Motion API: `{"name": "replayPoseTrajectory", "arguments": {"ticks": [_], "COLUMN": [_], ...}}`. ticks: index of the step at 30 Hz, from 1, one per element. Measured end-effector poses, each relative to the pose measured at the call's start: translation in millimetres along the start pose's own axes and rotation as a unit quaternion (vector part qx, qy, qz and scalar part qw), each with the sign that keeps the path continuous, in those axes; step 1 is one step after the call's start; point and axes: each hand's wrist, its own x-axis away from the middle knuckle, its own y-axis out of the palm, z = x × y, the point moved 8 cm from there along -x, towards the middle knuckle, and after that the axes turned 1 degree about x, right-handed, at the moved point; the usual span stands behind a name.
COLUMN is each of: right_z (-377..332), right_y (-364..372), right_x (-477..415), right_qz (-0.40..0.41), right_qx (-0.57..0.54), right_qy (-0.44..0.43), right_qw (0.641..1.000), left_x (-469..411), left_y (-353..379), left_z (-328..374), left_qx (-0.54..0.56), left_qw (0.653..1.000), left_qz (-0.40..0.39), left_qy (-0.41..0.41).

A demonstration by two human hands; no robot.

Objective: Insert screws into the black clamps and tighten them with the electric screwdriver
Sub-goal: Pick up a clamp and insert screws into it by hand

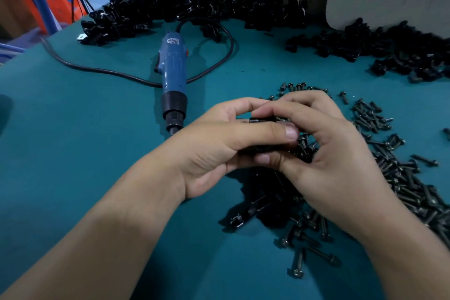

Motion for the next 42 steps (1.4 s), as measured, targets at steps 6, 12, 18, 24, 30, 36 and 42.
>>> {"name": "replayPoseTrajectory", "arguments": {"ticks": [6,12,18,24,30,36,42], "right_z": [-0.2,0.7,1.0,3.6,3.9,19.0,24.3], "right_y": [1.3,2.1,2.7,-4.1,-11.2,-9.2,-15.8], "right_x": [0.1,-0.5,-0.9,-0.5,-0.2,-1.0,-2.8], "right_qz": [-0.001,-0.003,-0.007,0.021,0.061,0.046,0.059], "right_qx": [0.016,0.008,-0.010,-0.001,0.003,-0.172,-0.235], "right_qy": [-0.002,0.001,0.000,-0.010,-0.034,0.029,0.052], "right_qw": [1.000,1.000,1.000,1.000,0.998,0.984,0.969], "left_x": [-1.3,-2.7,-2.8,-3.6,-4.0,-4.8,0.4], "left_y": [0.0,0.1,-3.3,-5.6,-2.6,-5.0,-1.3], "left_z": [-2.3,-2.8,-3.8,-1.6,5.3,12.7,21.9], "left_qx": [-0.021,-0.032,-0.025,0.013,-0.086,-0.201,-0.317], "left_qw": [0.999,0.999,0.999,0.999,0.993,0.964,0.911], "left_qz": [0.030,0.037,0.031,0.031,0.042,0.088,0.102], "left_qy": [0.011,0.013,-0.001,0.005,0.066,0.153,0.241]}}
